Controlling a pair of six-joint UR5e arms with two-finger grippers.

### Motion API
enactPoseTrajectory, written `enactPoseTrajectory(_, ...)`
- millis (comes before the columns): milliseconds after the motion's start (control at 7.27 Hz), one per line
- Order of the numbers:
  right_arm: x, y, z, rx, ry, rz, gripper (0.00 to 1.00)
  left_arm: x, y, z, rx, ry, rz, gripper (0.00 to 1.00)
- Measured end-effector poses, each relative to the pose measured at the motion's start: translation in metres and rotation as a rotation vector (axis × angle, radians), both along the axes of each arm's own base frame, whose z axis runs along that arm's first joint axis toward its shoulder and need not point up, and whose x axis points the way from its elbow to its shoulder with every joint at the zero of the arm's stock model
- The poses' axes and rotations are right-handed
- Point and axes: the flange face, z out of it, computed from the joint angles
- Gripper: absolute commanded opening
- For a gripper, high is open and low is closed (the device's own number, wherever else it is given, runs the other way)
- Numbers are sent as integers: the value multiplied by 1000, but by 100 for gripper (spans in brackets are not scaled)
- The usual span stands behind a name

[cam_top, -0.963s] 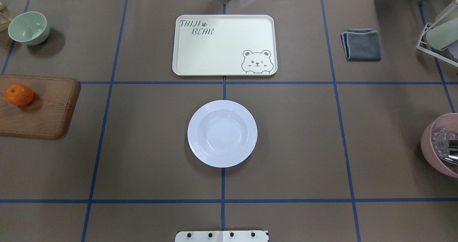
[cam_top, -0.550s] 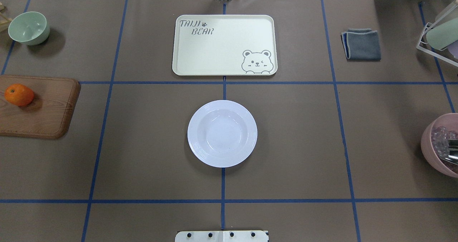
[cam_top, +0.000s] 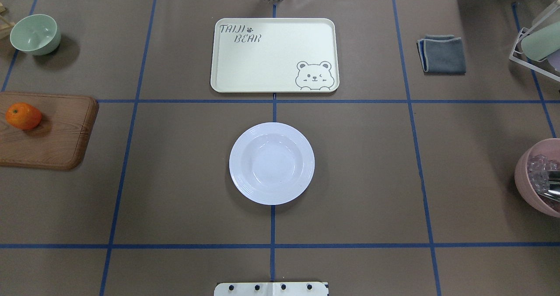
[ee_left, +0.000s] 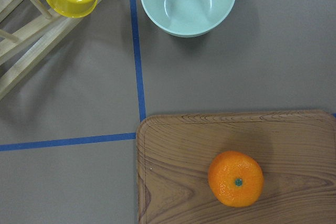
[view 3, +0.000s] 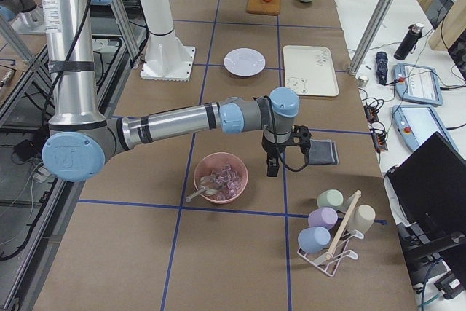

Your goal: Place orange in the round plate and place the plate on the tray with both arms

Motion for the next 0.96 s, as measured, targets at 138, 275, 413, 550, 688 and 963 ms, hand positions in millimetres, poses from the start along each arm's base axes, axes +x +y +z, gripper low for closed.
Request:
enactPoseTrajectory(138, -1, 0, 0, -1, -11, -3, 100, 4, 0, 2, -10, 0, 0, 99)
enactPoseTrajectory(275, -2, 0, -1, 1, -27, -6, 100, 11, 0, 3, -24, 0, -2, 99)
enactPoseTrajectory(413, -3, 0, -2, 13, -37, -9, 100, 23, -1, 2, -35, -1, 4, 99)
enactPoseTrajectory(550, -4, 0, -3, 34, -43, -13, 100, 35, -1, 1, -43, -2, 15, 99)
enactPoseTrajectory(688, -4, 0, -3, 49, -47, -16, 100, 41, -1, -2, -45, -1, 17, 99)
enactPoseTrajectory(963, -6, 0, 0, 51, -49, -18, 100, 44, -1, -6, -44, 2, 17, 99)
